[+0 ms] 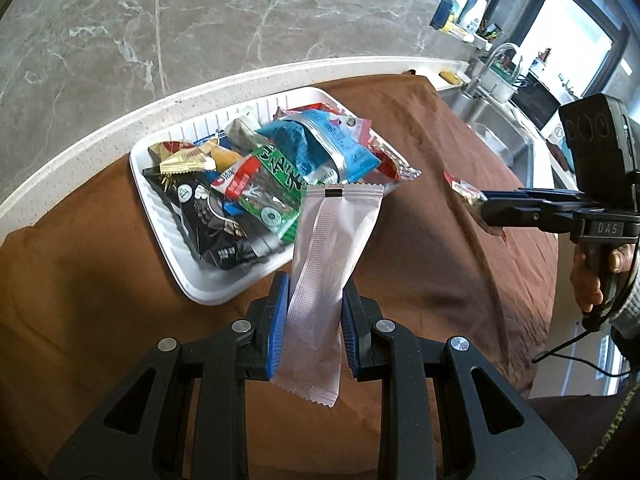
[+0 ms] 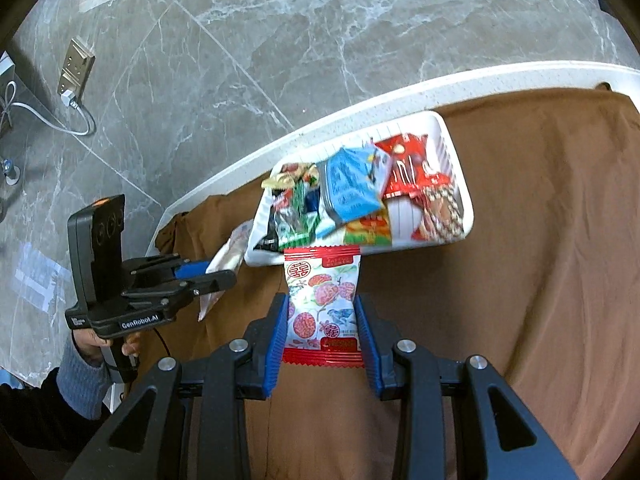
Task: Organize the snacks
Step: 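Carry white packet into tray with left tool while right tool carries candy packet there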
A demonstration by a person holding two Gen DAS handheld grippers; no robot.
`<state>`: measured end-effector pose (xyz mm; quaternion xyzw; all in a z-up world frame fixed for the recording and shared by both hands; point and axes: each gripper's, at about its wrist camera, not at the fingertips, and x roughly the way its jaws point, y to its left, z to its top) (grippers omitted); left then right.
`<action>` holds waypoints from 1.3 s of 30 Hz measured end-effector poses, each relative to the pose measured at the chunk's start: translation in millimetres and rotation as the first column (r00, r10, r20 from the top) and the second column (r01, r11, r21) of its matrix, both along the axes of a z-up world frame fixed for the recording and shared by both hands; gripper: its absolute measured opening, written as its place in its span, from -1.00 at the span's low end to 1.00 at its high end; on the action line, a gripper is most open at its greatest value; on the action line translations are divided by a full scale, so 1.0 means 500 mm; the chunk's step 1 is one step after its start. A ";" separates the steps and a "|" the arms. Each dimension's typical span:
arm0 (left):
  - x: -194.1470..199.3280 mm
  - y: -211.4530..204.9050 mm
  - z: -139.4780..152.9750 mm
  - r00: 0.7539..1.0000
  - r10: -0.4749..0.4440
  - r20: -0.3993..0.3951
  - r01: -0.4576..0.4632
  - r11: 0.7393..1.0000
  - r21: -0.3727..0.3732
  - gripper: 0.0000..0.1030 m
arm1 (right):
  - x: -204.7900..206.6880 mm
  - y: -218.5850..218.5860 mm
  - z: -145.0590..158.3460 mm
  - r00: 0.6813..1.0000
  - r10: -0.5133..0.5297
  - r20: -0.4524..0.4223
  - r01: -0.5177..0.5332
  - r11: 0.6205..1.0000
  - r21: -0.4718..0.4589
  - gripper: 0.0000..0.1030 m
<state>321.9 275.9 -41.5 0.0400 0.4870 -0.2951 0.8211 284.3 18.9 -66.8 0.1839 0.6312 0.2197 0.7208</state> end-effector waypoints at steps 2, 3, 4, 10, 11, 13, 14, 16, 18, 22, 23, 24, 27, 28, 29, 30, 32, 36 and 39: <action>0.009 0.000 0.001 1.000 0.010 0.003 -0.010 1.000 0.000 -0.56 | 0.013 0.005 -0.003 1.000 0.002 0.005 -0.002 1.000 0.000 -0.29; 0.013 0.000 0.001 1.000 0.014 0.004 -0.014 1.000 -0.001 -0.56 | 0.022 0.007 -0.005 1.000 0.001 0.006 -0.001 1.000 0.004 -0.29; 0.017 0.000 0.001 1.000 0.018 0.005 -0.018 1.000 -0.001 -0.56 | 0.029 0.008 -0.007 1.000 0.001 0.007 -0.001 1.000 0.006 -0.29; 0.053 0.006 0.003 0.998 0.065 0.000 -0.065 0.998 -0.014 -0.56 | 0.082 0.022 -0.019 0.999 0.003 0.038 -0.003 1.000 0.000 -0.29; 0.061 0.007 0.004 0.997 0.075 0.000 -0.075 0.997 -0.017 -0.56 | 0.090 0.023 -0.022 0.999 0.001 0.043 -0.001 1.000 -0.001 -0.29; 0.074 0.009 0.007 0.996 0.089 0.000 -0.089 0.996 -0.026 -0.56 | 0.109 0.027 -0.031 0.999 0.001 0.049 -0.001 1.000 -0.006 -0.29; 0.083 0.012 0.007 0.995 0.100 -0.004 -0.100 0.994 -0.032 -0.56 | 0.117 0.028 -0.034 0.999 0.000 0.051 0.000 1.000 -0.007 -0.29; 0.101 0.015 0.006 0.993 0.120 -0.011 -0.120 0.992 -0.038 -0.56 | 0.134 0.030 -0.044 0.999 -0.003 0.052 0.004 1.000 -0.007 -0.29; 0.115 0.018 0.004 0.991 0.137 -0.014 -0.137 0.990 -0.040 -0.56 | 0.151 0.032 -0.054 0.999 -0.007 0.053 0.008 1.000 -0.016 -0.29; 0.149 0.022 -0.004 0.985 0.170 -0.034 -0.172 0.984 -0.056 -0.56 | 0.183 0.039 -0.075 0.999 -0.006 0.054 0.007 1.000 -0.028 -0.29; 0.160 0.023 -0.007 0.983 0.179 -0.040 -0.181 0.982 -0.054 -0.56 | 0.193 0.041 -0.082 0.999 -0.007 0.054 0.009 0.999 -0.032 -0.29; 0.167 0.024 -0.009 0.982 0.186 -0.042 -0.188 0.981 -0.053 -0.56 | 0.202 0.043 -0.088 0.999 -0.007 0.051 0.009 0.999 -0.033 -0.29; 0.193 0.026 -0.014 0.977 0.208 -0.051 -0.211 0.976 -0.052 -0.56 | 0.225 0.049 -0.109 0.999 -0.010 0.045 0.012 0.999 -0.037 -0.29; 0.202 0.027 -0.016 0.975 0.216 -0.053 -0.219 0.974 -0.051 -0.56 | 0.232 0.049 -0.116 0.999 -0.012 0.044 0.013 0.999 -0.038 -0.29; 0.210 0.028 -0.018 0.973 0.224 -0.053 -0.226 0.973 -0.049 -0.56 | 0.238 0.051 -0.121 0.999 -0.012 0.043 0.013 0.999 -0.040 -0.29; 0.217 0.027 -0.019 0.973 0.226 -0.053 -0.229 0.972 -0.048 -0.56 | 0.246 0.054 -0.128 0.999 -0.006 0.043 0.008 0.999 -0.046 -0.29; 0.232 0.025 -0.023 0.970 0.236 -0.056 -0.239 0.970 -0.048 -0.56 | 0.256 0.058 -0.136 0.999 -0.002 0.045 0.005 0.999 -0.054 -0.29; 0.257 0.016 -0.035 0.966 0.251 -0.058 -0.253 0.967 -0.032 -0.56 | 0.274 0.067 -0.156 0.999 0.012 0.043 -0.009 0.998 -0.070 -0.29; 0.270 0.011 -0.049 0.963 0.260 -0.067 -0.262 0.965 -0.027 -0.56 | 0.282 0.073 -0.169 0.999 0.021 0.031 -0.019 0.996 -0.089 -0.28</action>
